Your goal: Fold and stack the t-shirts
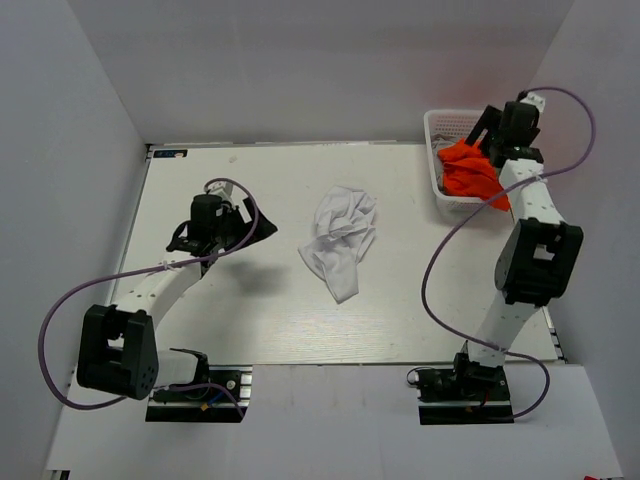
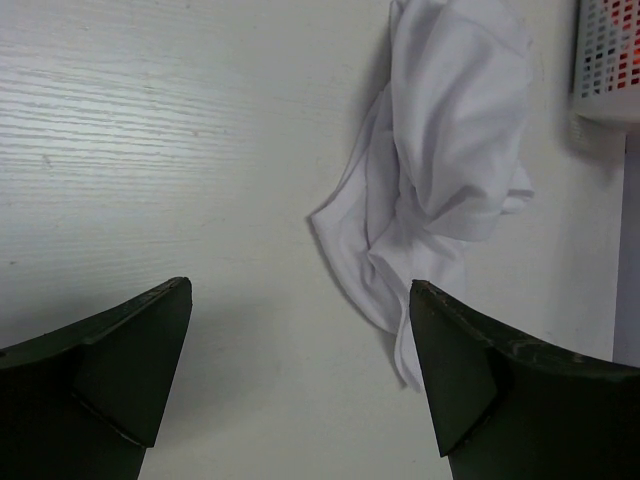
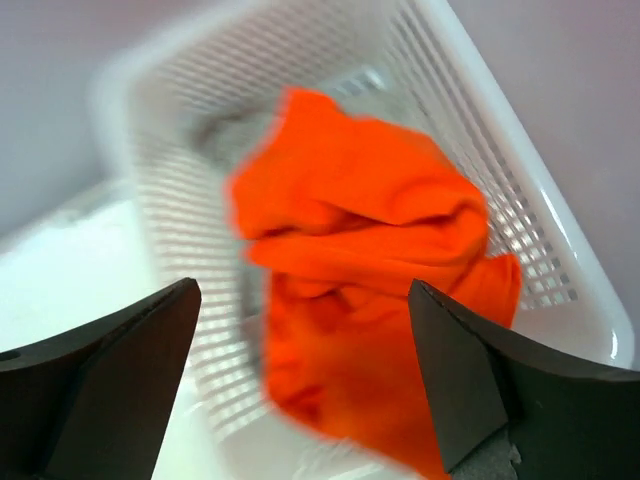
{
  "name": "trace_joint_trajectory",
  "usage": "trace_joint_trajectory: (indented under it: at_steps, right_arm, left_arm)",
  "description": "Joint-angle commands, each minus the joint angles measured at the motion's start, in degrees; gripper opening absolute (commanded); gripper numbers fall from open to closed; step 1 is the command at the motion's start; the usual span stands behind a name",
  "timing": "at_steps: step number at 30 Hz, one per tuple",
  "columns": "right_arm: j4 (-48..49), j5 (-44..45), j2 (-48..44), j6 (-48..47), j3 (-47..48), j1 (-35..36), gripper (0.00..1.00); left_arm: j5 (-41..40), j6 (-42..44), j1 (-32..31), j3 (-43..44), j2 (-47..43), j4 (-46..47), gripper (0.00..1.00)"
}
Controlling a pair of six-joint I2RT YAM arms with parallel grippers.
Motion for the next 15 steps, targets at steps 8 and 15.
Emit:
trace_joint_trajectory:
  at_steps: [8,15]
  right_arm:
    - [4.5,-20.2,-30.8,-1.4,-22.5,12.4,0.9]
    - [6.6,-18.8,-35.2,-1.6,-32.8,27.6,0.9]
  left_arm:
    - [6.6,-0.5,-8.2,-2.2,-0.9,6.1,1.0]
    - [8.0,-2.4,-19.0,-2.8,5.9,7.3,1.0]
